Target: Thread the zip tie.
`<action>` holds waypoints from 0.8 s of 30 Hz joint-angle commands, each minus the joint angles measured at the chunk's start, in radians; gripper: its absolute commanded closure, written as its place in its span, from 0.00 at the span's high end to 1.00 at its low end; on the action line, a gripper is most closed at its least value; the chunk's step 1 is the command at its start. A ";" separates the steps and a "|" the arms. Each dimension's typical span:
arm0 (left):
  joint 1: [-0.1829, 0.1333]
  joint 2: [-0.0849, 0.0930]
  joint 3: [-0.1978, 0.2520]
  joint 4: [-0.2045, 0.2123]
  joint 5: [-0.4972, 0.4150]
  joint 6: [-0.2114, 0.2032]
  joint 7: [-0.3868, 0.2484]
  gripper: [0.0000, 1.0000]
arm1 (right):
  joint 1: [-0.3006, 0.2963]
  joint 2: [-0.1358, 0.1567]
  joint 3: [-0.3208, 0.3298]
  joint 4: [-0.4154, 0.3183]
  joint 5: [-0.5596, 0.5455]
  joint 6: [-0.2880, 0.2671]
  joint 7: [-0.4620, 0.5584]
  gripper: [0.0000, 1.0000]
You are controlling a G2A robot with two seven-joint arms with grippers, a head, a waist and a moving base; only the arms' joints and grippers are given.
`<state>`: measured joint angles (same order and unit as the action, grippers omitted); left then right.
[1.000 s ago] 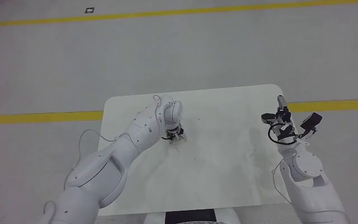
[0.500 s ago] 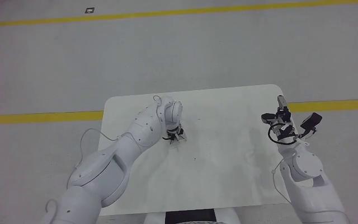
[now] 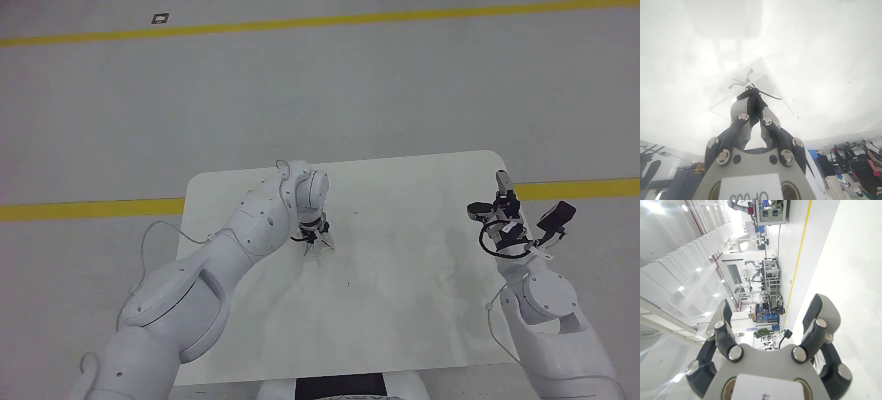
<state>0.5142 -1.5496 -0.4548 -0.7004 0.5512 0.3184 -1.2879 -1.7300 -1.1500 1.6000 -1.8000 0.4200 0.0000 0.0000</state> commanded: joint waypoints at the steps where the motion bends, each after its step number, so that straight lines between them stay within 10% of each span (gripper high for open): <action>1: -0.001 0.006 -0.006 -0.010 -0.005 -0.001 -0.019 0.00 | 0.000 0.000 0.000 0.000 0.000 0.000 0.000 1.00; 24: 0.005 0.075 -0.015 -0.114 -0.034 -0.034 -0.102 0.00 | 0.000 0.000 0.000 0.000 0.000 0.000 0.000 1.00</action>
<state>0.5195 -1.4763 -0.4709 -0.8129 0.5192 0.2843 -1.3900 -1.7300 -1.1500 1.6000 -1.8000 0.4200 0.0000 0.0000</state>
